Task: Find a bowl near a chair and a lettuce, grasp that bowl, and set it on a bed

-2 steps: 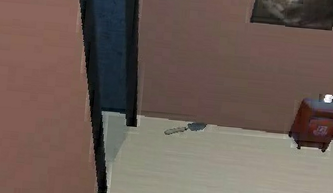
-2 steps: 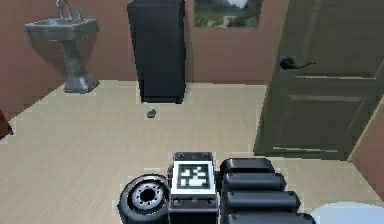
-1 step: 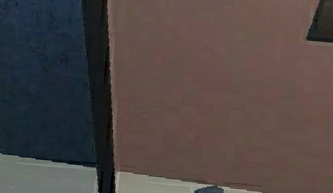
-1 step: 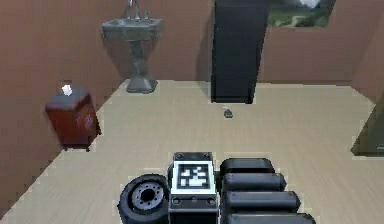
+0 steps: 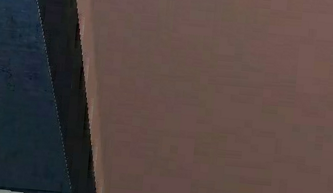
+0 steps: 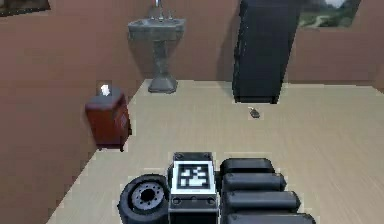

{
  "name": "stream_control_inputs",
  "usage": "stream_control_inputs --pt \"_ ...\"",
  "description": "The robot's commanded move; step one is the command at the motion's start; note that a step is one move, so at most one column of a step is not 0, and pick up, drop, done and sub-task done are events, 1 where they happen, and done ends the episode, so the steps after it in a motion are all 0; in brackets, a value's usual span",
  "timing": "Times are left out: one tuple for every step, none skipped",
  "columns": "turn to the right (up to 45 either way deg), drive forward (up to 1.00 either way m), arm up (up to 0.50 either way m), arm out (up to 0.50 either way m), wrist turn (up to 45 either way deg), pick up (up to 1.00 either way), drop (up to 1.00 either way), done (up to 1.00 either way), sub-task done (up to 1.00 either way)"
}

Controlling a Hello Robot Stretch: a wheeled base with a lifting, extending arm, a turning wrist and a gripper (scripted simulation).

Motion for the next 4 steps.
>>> stream_control_inputs --pt "-39.0 0.00 0.00 0.00 0.0 0.00 0.00 0.00 0.00" --pt "0.0 0.25 0.00 0.00 0.0 0.00 0.00 0.00 0.00" --pt "-36.0 0.00 0.00 0.00 0.0 0.00 0.00 0.00 0.00" --pt "0.0 0.90 0.00 0.00 0.0 0.00 0.00 0.00 0.00"
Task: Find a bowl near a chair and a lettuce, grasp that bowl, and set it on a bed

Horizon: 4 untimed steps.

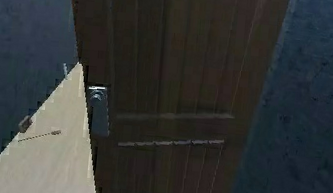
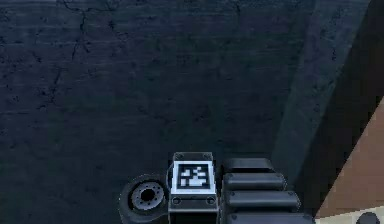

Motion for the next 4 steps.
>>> stream_control_inputs --pt "-30.0 0.00 0.00 0.00 0.0 0.00 0.00 0.00 0.00" --pt "0.0 0.15 0.00 0.00 0.0 0.00 0.00 0.00 0.00" --pt "21.0 0.00 0.00 0.00 0.0 0.00 0.00 0.00 0.00" --pt "0.0 0.35 0.00 0.00 0.0 0.00 0.00 0.00 0.00"
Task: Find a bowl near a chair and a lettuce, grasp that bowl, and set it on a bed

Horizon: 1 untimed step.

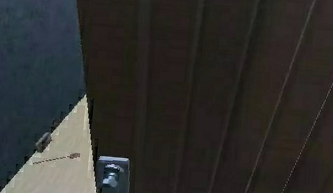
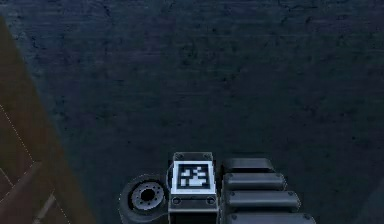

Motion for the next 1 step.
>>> stream_control_inputs --pt "-45.0 0.00 0.00 0.00 0.0 0.00 0.00 0.00 0.00"
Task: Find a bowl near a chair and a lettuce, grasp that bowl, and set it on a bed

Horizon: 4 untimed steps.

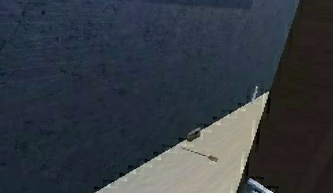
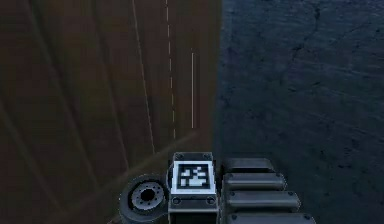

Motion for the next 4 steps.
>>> stream_control_inputs --pt "-6.0 0.00 0.00 0.00 0.0 0.00 0.00 0.00 0.00" --pt "0.0 0.50 0.00 0.00 0.0 0.00 0.00 0.00 0.00" --pt "45.0 0.00 0.00 0.00 0.0 0.00 0.00 0.00 0.00" --pt "18.0 0.00 0.00 0.00 0.0 0.00 0.00 0.00 0.00"
